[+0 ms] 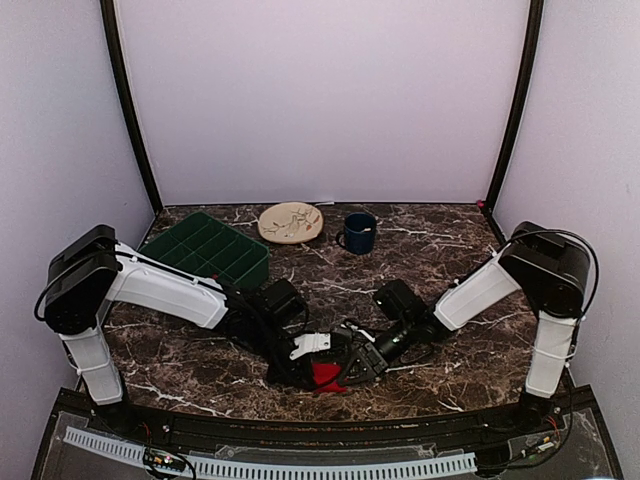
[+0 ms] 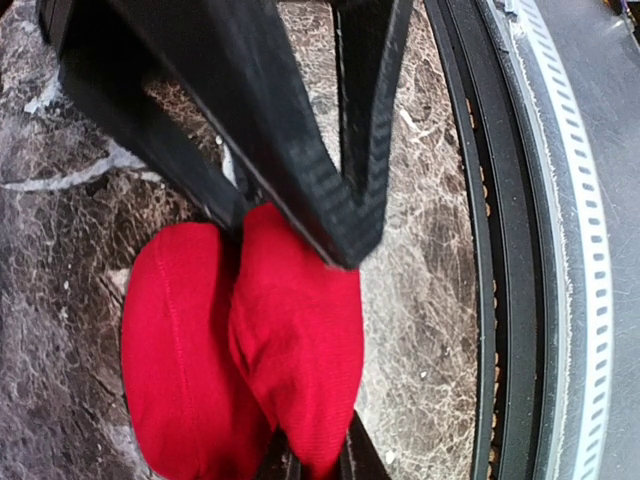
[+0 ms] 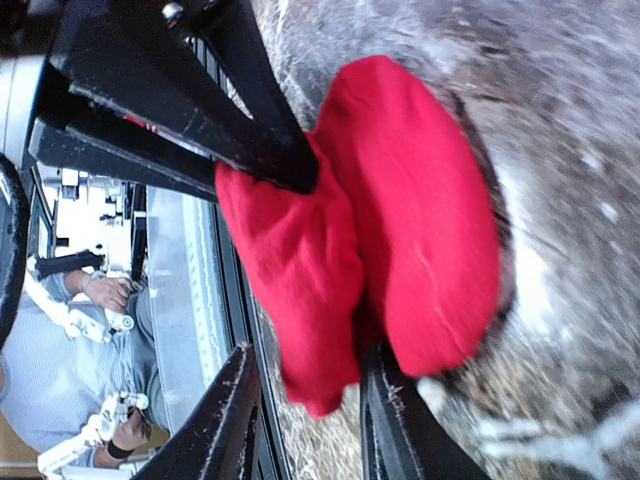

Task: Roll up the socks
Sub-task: Roll the sock at the center of the board.

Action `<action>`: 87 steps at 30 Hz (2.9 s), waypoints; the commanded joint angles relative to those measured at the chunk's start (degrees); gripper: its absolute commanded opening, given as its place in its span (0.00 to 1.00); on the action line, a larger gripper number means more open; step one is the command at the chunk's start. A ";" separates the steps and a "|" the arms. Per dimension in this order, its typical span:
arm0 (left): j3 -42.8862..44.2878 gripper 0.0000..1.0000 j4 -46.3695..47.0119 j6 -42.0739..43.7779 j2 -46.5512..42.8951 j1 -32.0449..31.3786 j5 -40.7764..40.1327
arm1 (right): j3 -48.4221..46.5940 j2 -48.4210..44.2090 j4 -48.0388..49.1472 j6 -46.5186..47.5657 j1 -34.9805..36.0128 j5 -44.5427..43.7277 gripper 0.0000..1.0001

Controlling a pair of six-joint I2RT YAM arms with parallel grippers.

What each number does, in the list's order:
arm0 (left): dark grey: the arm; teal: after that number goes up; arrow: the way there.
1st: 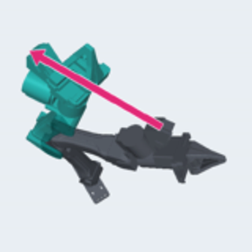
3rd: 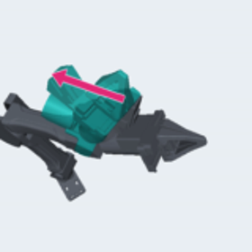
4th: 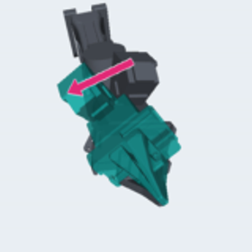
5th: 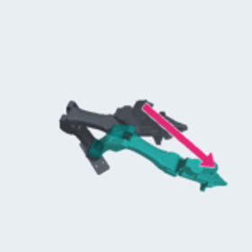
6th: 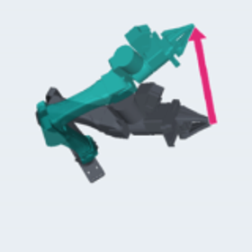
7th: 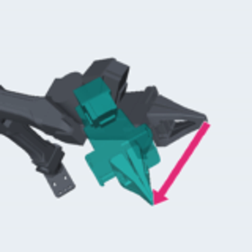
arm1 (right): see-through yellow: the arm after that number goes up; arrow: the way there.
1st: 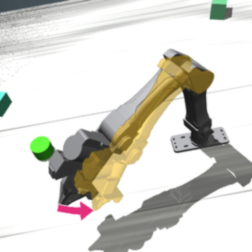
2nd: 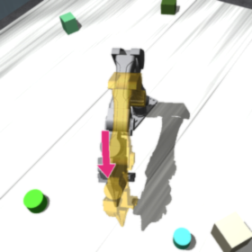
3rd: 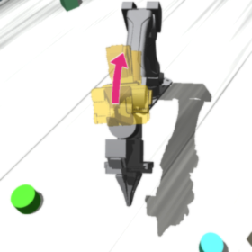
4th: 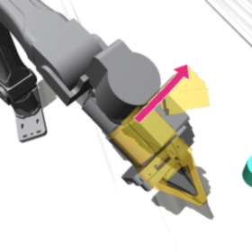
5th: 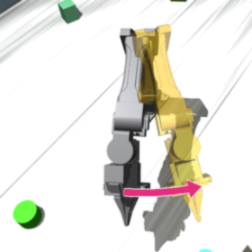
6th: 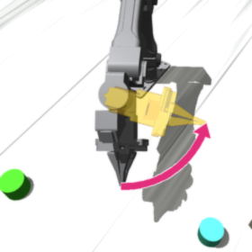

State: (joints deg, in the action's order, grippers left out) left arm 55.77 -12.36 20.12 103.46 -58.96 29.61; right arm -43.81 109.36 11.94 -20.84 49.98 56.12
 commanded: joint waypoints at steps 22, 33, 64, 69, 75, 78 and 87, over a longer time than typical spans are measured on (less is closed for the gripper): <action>4.16 0.08 -12.73 -4.62 7.98 7.94 17.57 | 6.98 -15.07 -2.10 6.62 -0.56 -25.30 0.33; 5.92 0.08 -15.22 -5.06 10.63 10.21 22.26 | 6.76 -22.47 -5.79 15.39 11.52 -43.86 0.33; 9.17 0.06 -19.53 -4.59 15.30 12.55 30.06 | -4.25 -11.38 -10.59 29.02 26.58 -58.72 0.42; 9.14 0.06 -20.05 -3.98 15.77 12.56 31.07 | -5.05 -10.30 -10.33 30.57 26.65 -60.55 0.42; 9.26 0.06 -20.64 -3.52 16.14 12.58 31.55 | -5.43 -9.34 -10.06 31.68 26.62 -62.41 0.43; 9.18 0.06 -20.72 -3.36 16.16 12.61 31.76 | -5.42 -8.85 -9.96 31.83 26.62 -62.53 0.43; 9.36 0.06 -20.86 -3.45 16.69 12.58 31.39 | -5.65 -8.62 -10.72 32.39 26.59 -59.98 0.20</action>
State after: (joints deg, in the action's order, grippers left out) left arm 64.71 -30.98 15.49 119.24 -46.48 62.06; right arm -48.18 100.18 1.08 10.90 76.20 -4.84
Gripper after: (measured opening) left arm 0.092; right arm 0.242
